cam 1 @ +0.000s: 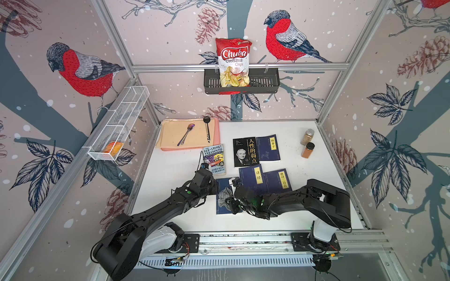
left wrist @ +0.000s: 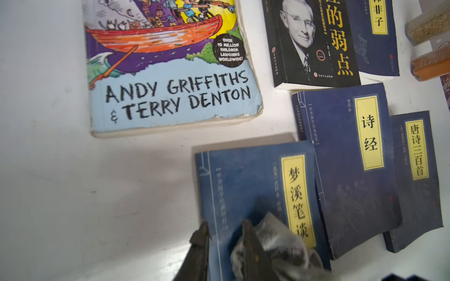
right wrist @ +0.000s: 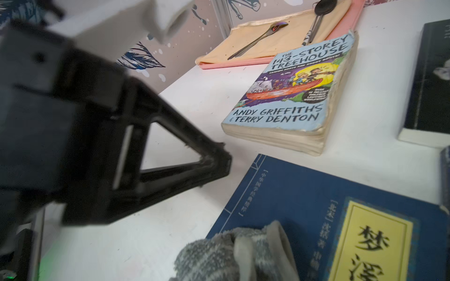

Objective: Wipe the cover of the book
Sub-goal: Adjust the book at the center of the board, then wipe the dirt from the cover of the book.

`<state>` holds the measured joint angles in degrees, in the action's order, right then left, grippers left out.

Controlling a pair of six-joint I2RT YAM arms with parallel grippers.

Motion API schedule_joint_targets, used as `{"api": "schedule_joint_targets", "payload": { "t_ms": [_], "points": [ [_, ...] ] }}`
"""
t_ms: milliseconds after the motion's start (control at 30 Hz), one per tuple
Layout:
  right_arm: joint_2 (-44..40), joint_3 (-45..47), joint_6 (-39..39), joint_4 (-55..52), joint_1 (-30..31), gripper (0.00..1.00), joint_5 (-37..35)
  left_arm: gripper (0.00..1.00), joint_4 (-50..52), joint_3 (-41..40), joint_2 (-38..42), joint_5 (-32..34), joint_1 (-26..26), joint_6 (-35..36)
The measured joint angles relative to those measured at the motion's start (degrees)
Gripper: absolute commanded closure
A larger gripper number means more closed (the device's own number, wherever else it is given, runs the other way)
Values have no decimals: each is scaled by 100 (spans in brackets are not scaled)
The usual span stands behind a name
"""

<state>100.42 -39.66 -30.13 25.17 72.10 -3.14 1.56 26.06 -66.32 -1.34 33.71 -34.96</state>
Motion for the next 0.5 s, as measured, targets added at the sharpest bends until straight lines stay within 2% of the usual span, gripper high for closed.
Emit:
{"api": "schedule_joint_targets", "payload": {
  "t_ms": [267,500],
  "points": [
    [-48,249,-192,352,155,94,-85,84,-551,63,-863,-470,-101,136],
    [-22,192,-68,299,118,94,-195,85,-627,13,-1043,-586,-111,199]
  ]
}}
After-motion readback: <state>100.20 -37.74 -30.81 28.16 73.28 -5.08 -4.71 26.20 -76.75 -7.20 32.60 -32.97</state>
